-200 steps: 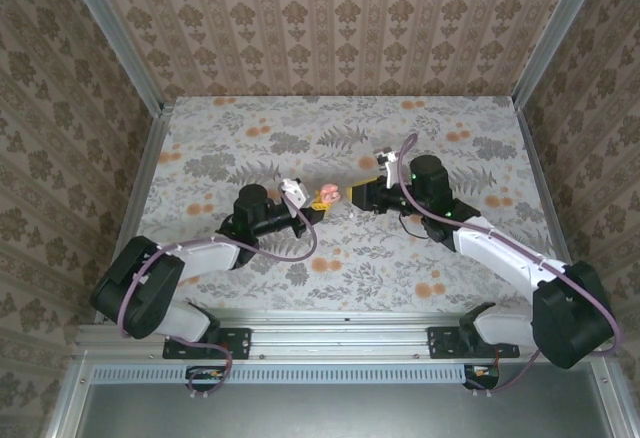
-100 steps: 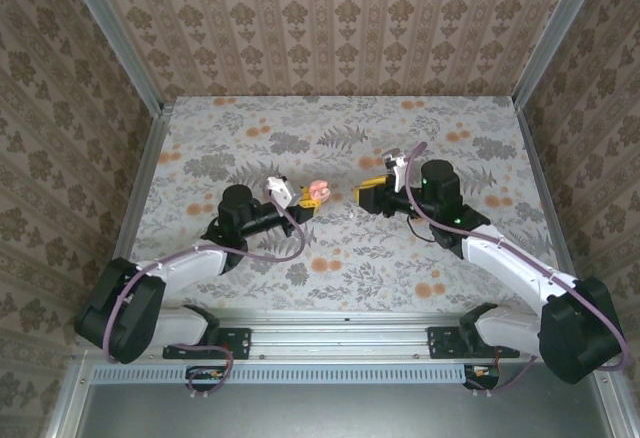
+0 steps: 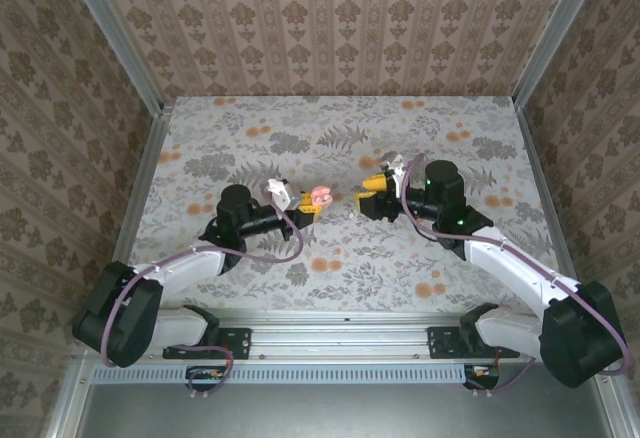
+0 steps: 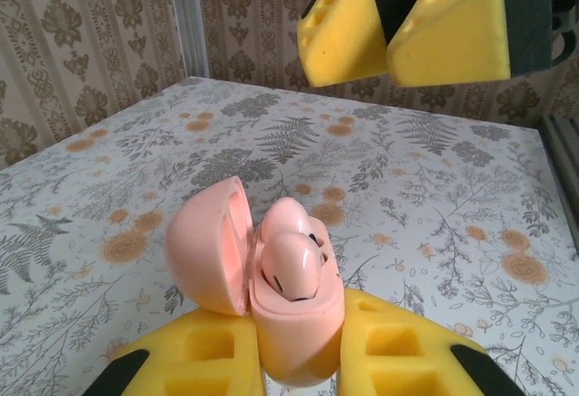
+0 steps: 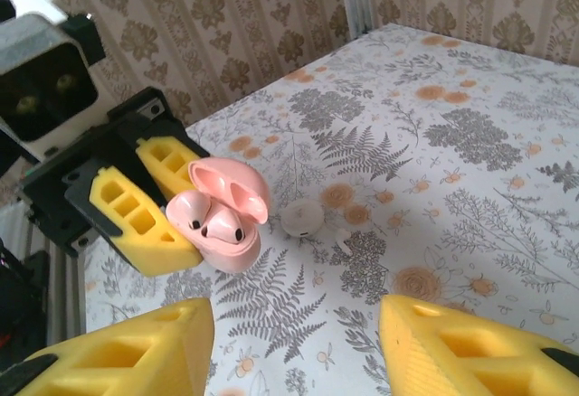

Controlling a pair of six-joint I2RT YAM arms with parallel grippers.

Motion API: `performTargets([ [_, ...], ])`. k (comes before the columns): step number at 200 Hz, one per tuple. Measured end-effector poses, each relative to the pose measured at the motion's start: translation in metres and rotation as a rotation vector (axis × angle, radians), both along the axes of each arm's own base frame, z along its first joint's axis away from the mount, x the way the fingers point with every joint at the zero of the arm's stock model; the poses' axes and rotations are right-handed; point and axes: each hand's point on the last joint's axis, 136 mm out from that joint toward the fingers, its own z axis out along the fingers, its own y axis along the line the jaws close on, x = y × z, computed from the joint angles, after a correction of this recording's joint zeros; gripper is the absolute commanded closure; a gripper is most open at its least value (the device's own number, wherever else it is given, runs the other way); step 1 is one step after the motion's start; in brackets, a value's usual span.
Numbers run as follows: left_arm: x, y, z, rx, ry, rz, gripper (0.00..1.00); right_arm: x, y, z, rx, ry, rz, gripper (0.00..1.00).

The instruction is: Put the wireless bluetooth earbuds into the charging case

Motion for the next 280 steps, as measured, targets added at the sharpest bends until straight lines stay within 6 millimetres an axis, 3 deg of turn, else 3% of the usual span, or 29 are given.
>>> performTargets([
  [71, -0.006, -0.003, 0.003, -0.009, -0.002, -0.043, 0.84, -0.016, 0.006, -0.008, -0.083, -0.144, 0.15, 0.43],
  [115, -0.01, -0.004, 0.004, -0.012, -0.001, -0.064, 0.84, -0.01, 0.011, -0.029, -0.135, -0.083, 0.197, 0.42],
  [182, -0.013, -0.006, 0.007, -0.017, -0.004, -0.086, 0.84, 0.0, 0.024, -0.026, -0.137, -0.069, 0.279, 0.36],
  [280, -0.015, -0.008, 0.008, -0.012, 0.006, -0.098, 0.84, -0.015, 0.055, -0.035, -0.145, -0.074, 0.485, 0.35],
])
